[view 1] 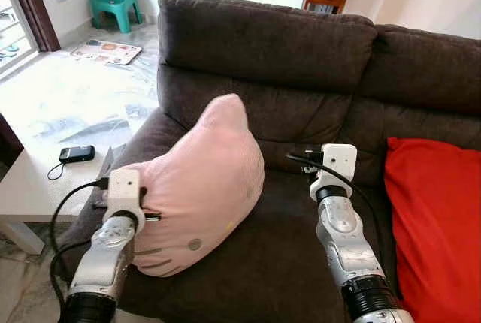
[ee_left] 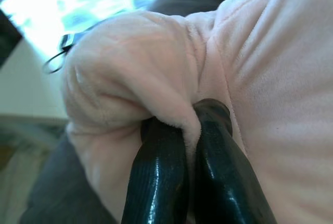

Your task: Move the pillow to the sofa from floor

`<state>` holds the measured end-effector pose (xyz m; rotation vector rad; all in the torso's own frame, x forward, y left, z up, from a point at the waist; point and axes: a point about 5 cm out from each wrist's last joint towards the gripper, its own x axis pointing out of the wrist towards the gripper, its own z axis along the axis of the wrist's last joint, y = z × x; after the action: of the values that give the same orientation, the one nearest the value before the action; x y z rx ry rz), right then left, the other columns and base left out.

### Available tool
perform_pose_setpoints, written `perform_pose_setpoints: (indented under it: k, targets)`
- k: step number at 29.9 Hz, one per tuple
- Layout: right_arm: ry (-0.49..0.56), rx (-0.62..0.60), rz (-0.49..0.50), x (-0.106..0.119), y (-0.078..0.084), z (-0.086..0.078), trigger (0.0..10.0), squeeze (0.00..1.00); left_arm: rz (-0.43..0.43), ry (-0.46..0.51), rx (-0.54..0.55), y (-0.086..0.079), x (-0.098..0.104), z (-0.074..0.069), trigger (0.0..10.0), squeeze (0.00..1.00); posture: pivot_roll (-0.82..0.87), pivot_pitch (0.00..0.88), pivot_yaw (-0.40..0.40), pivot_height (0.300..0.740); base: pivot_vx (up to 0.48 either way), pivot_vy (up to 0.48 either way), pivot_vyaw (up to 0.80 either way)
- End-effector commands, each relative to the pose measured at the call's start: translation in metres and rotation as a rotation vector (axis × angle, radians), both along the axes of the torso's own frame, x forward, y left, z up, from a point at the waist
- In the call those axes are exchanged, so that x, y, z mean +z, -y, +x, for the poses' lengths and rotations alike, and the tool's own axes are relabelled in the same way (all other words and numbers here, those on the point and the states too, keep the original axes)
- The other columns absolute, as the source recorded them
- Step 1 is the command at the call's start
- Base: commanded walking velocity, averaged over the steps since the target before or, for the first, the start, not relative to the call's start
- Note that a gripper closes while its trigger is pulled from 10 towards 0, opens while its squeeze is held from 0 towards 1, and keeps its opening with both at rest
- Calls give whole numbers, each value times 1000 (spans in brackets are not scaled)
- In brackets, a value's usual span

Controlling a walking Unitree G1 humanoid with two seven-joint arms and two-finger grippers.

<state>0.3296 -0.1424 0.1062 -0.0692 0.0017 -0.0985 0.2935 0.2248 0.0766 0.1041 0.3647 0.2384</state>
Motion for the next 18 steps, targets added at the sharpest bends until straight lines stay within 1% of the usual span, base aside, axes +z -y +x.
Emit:
perform_pose_setpoints:
  k: [1, 6, 9, 11, 14, 15, 17, 18]
  targets:
    - [11, -12, 1, 4, 5, 0, 10000, 0, 12, -174, 81, -13, -33, -21, 10000, 0, 139, 0, -109, 740, 0, 0, 0]
    - [12, -18, -3, 5, 6, 0, 10000, 0, -10, -171, 79, -7, -34, -19, 10000, 0, 133, 0, -110, 740, 0, 0, 0]
    - [16, -22, -4, 6, 8, 0, 10000, 0, -58, -109, 58, 1, -29, -12, 10000, 0, 130, 0, -109, 740, 0, 0, 0]
    - [21, -31, -8, 8, 10, 1, 10000, 0, -101, -46, 39, 10, -21, -5, 10000, 0, 128, 0, -110, 740, 0, 0, 0]
    - [23, -38, -10, 9, 12, 2, 10000, 0, -105, -25, 29, 13, -18, -1, 10000, 0, 127, 0, -110, 740, 0, 0, 0]
    - [26, -47, -9, 10, 13, 3, 10000, 0, -131, -4, 27, 15, -15, 3, 10000, 0, 128, 0, -112, 740, 0, 0, 0]
    - [29, -52, -9, 11, 14, 3, 10000, 0, -142, 14, 25, 17, -13, 5, 10000, 0, 126, 0, -112, 740, 0, 0, 0]
    - [34, -56, -9, 12, 15, 4, 10000, 0, -147, 37, 22, 18, -9, 9, 10000, 0, 126, 0, -113, 740, 0, 0, 0]
